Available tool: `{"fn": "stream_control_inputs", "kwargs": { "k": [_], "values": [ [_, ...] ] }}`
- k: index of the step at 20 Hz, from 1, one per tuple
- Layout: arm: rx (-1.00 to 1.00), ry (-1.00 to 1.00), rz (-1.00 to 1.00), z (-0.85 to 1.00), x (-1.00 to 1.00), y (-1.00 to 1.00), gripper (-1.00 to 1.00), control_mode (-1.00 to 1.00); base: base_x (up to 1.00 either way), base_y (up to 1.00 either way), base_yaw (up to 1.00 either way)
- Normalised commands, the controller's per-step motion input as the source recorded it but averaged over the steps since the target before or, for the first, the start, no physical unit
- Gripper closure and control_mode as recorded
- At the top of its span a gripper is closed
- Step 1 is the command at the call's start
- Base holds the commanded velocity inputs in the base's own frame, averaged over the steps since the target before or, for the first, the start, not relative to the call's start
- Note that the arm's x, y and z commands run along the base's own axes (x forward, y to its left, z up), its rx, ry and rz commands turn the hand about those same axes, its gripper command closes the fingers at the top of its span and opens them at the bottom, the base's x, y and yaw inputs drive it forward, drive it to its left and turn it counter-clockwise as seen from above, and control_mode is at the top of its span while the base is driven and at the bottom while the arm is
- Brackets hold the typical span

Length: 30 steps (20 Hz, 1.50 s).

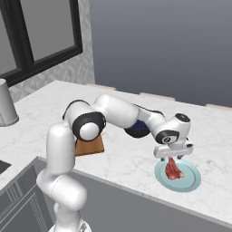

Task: Pick up the knife from the drawer and place it on the cutting board. Then place the meat from the plate to the cutting board.

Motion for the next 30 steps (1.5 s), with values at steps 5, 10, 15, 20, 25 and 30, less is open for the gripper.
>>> {"fn": "stream_control_inputs", "kwargs": {
  "k": [5,10,15,20,25,30],
  "values": [
    [-0.01,0.02,0.0,-0.21,0.05,-0.09,-1.0,-1.0,0.0,0.0,0.0],
    [0.0,0.0,0.0,-0.15,0.0,-0.06,-1.0,-1.0,0.0,0.0,0.0],
    [0.0,0.01,0.0,-0.09,0.0,-0.09,-1.0,-1.0,0.0,0.0,0.0],
    [0.0,0.05,0.0,-0.28,0.0,0.0,1.0,-1.0,0.0,0.0,0.0],
    [0.0,0.03,0.0,-0.15,0.0,0.0,1.0,-1.0,0.0,0.0,0.0],
    [0.0,0.0,0.0,0.0,-0.08,0.0,1.0,-1.0,0.0,0.0,0.0]
  ]
}}
